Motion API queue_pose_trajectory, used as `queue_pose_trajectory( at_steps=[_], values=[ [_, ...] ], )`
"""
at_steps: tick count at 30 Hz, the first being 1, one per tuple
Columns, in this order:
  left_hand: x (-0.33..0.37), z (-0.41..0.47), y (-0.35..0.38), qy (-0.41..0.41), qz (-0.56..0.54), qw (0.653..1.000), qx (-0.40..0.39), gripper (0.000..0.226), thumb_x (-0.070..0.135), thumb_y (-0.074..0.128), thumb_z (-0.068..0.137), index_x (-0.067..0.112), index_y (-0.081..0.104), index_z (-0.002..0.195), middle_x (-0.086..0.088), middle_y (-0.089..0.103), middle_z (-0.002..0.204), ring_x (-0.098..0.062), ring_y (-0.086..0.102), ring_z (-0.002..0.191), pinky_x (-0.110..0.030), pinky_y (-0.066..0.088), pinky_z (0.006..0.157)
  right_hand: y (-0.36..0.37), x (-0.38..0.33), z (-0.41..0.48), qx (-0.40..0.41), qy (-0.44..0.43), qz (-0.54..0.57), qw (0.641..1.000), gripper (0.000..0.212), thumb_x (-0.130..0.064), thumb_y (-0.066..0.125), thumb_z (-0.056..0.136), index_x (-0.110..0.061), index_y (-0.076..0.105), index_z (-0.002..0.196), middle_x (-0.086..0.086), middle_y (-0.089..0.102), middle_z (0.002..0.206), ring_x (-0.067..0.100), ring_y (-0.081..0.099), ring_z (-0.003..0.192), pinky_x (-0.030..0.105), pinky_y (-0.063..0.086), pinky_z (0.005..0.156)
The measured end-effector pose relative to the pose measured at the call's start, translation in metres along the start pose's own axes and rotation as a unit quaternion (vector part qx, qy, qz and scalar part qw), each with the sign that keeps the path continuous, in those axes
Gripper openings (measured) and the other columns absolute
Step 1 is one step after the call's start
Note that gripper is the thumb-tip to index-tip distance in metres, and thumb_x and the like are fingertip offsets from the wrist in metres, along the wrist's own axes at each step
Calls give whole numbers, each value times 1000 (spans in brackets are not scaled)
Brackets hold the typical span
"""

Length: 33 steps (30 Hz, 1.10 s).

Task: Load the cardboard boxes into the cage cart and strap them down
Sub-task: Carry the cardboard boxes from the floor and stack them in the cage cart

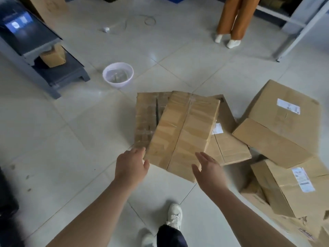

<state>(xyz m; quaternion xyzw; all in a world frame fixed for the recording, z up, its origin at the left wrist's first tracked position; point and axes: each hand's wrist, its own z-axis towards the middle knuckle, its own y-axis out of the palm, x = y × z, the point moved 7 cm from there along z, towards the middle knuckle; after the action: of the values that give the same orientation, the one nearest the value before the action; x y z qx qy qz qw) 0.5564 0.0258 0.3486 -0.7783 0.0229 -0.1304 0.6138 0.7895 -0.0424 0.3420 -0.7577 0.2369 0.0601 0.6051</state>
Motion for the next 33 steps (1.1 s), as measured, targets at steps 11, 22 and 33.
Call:
queue_pose_trajectory(
  at_steps=[11,22,33],
  values=[
    [-16,130,177,41,-3,996,-76,63,51,49,90,21,38,144,1,48,142,-23,54,119,-35,44,94,138,87,93,-14,100,14,995,49,-33,53,93,-18,44,139,9,38,149,27,37,135,33,30,109],
    [-51,197,326,-6,-59,971,-232,106,74,54,75,40,-17,148,-13,0,159,-37,18,143,-49,29,109,252,140,126,95,185,52,977,69,-37,68,82,-28,39,144,19,2,157,35,11,143,47,26,114],
    [-60,210,336,-24,-176,962,-208,124,68,73,60,56,-22,139,-19,11,157,-38,38,134,-45,49,91,261,148,130,120,247,116,955,84,-51,70,75,-47,23,145,13,5,156,34,16,141,44,32,109]
  ],
)
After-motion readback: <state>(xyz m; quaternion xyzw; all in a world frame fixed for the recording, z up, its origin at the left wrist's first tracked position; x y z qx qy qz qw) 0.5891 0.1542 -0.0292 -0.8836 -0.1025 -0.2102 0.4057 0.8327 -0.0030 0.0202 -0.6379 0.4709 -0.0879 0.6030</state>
